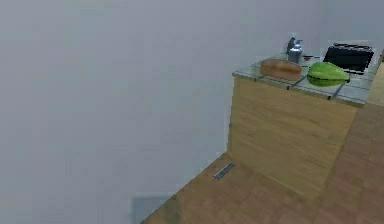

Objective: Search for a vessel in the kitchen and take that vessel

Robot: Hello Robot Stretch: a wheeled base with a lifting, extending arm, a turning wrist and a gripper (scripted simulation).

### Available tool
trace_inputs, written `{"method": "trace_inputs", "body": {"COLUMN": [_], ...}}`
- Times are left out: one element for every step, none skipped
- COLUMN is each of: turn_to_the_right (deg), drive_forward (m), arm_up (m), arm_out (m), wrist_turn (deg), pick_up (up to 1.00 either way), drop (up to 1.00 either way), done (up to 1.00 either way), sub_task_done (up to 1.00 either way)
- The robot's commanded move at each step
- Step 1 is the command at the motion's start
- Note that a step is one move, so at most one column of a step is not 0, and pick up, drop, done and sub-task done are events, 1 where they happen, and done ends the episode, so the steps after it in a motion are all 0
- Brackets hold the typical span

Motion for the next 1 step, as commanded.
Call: {"method": "trace_inputs", "body": {"turn_to_the_right": [12.0], "drive_forward": [0.00], "arm_up": [0.00], "arm_out": [0.00], "wrist_turn": [0.0], "pick_up": [0.00], "drop": [0.00], "done": [0.00], "sub_task_done": [0.00]}}
